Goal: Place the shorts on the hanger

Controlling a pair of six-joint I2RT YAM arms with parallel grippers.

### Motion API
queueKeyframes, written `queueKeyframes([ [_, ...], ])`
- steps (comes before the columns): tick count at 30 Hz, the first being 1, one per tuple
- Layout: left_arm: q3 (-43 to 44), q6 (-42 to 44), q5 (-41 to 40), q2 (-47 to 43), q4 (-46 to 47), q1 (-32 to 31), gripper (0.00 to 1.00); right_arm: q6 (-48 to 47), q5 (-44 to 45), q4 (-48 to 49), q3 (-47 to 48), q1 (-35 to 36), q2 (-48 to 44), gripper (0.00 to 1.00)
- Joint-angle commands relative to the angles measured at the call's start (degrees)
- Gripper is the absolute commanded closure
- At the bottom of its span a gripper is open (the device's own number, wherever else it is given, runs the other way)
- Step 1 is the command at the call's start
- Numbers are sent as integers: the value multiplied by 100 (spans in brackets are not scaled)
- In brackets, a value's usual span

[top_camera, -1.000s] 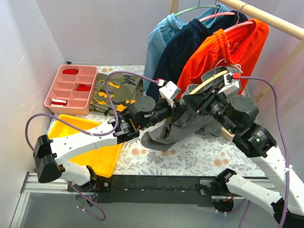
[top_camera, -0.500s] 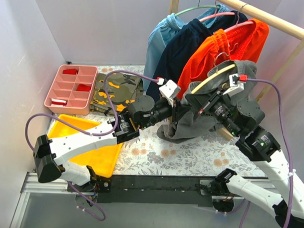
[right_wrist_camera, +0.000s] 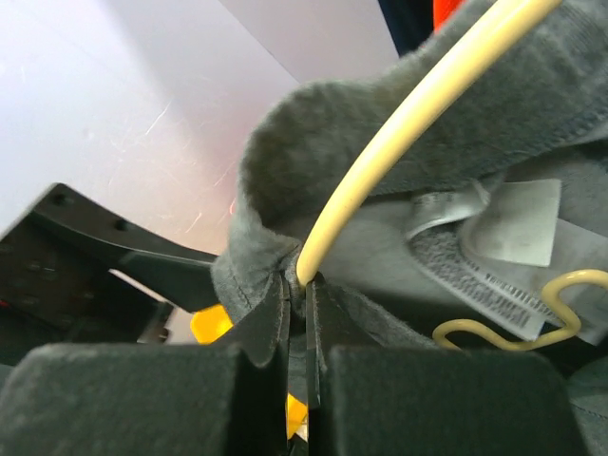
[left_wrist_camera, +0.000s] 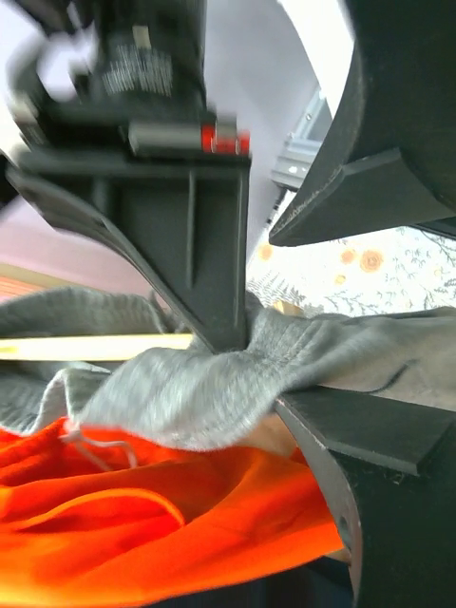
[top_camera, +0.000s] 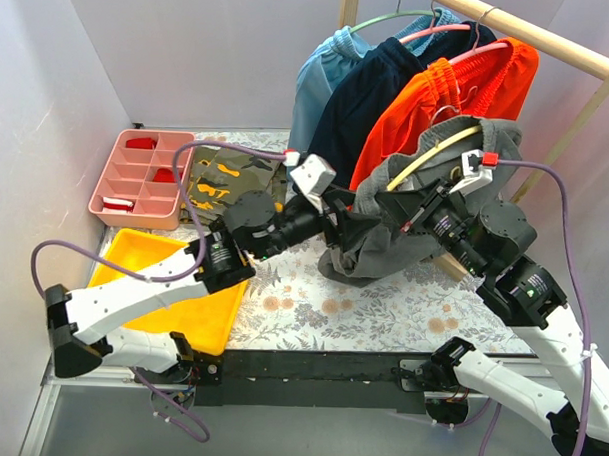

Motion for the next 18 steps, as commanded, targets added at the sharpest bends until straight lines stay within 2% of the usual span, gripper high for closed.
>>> queueKeyframes([
  [1, -32, 164, -10, -828, 113, -30, 40, -559, -289, 478, 159, -45, 136, 99],
  [6, -23, 217, -142, -1083, -134, -30, 39, -629, -570, 566, 370, -273, 339, 99],
  [18, -76, 340, -362, -1330, -406, -30, 39, -410, -2309, 1269, 510, -1766, 567, 99],
])
